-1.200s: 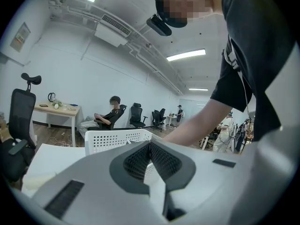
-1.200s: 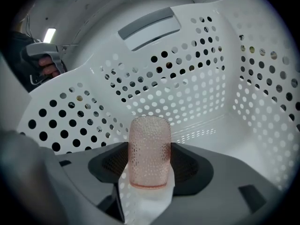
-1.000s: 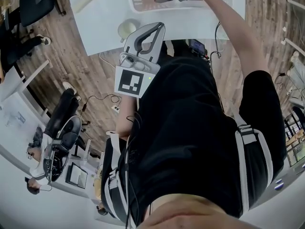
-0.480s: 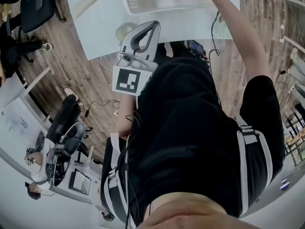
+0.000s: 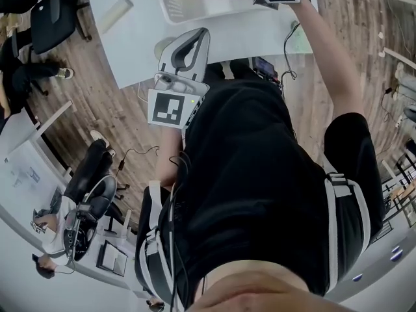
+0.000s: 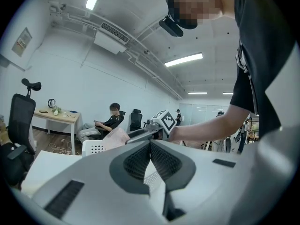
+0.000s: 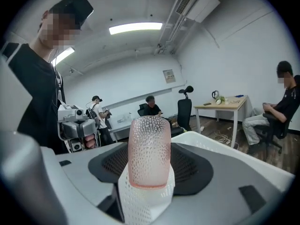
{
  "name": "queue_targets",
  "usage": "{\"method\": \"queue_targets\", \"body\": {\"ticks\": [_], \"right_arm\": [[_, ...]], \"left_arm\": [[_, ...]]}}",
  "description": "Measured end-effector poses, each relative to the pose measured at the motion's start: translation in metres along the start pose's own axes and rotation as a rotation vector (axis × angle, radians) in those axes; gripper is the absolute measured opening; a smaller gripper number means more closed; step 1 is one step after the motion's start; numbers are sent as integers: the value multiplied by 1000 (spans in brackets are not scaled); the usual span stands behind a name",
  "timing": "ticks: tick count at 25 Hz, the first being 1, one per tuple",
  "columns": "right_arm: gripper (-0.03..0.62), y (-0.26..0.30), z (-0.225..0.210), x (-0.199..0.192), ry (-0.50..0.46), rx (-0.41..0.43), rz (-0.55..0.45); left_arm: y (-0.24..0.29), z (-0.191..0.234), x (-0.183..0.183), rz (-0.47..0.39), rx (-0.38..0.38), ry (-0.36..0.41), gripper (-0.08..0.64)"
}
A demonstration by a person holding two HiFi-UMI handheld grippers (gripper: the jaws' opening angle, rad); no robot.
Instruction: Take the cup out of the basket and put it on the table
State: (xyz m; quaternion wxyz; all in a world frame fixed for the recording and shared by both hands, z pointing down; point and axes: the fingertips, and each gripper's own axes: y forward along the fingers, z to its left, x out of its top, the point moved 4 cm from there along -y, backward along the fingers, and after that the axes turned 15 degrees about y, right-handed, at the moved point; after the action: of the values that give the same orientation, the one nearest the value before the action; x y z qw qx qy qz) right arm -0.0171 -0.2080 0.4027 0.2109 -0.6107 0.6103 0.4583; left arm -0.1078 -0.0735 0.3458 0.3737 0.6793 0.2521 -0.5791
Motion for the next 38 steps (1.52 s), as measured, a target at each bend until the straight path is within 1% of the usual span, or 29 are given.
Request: {"method": "queue_targets", "body": {"ticks": [2,4,6,10,15,21,26,32,38], "right_arm": [[275,-9,13,10,-8,-7,-48],[275,-17,25,16,-13,-15,-89],[275,-27,38,15,-16,-32,-128],[275,-51,67,13,-31,-60,-212],[275,-74,100,13,-71,-93,-303],[275,-88,133,4,-109,-154,-362],[275,-104,147,-9,-147,-212,-397],[275,-122,161,-23,-134,-218,-448],[275,-142,168,-26,-114,-188,-480]], "left_arm": [[-2,0,3,1,2,6,21],[-5,0,5,-27,-7,15,21],[-9,-3,9,-54,-7,19,21],[-12,-6,13,-45,13,25,21],[-7,-9,21,-92,-2,54,21],[0,-13,29,-114,-7,72,21],[10,-25,32,-116,-13,83,21],[15,-52,37,-115,-11,101,21],[23,-73,44,-103,34,99,21]]}}
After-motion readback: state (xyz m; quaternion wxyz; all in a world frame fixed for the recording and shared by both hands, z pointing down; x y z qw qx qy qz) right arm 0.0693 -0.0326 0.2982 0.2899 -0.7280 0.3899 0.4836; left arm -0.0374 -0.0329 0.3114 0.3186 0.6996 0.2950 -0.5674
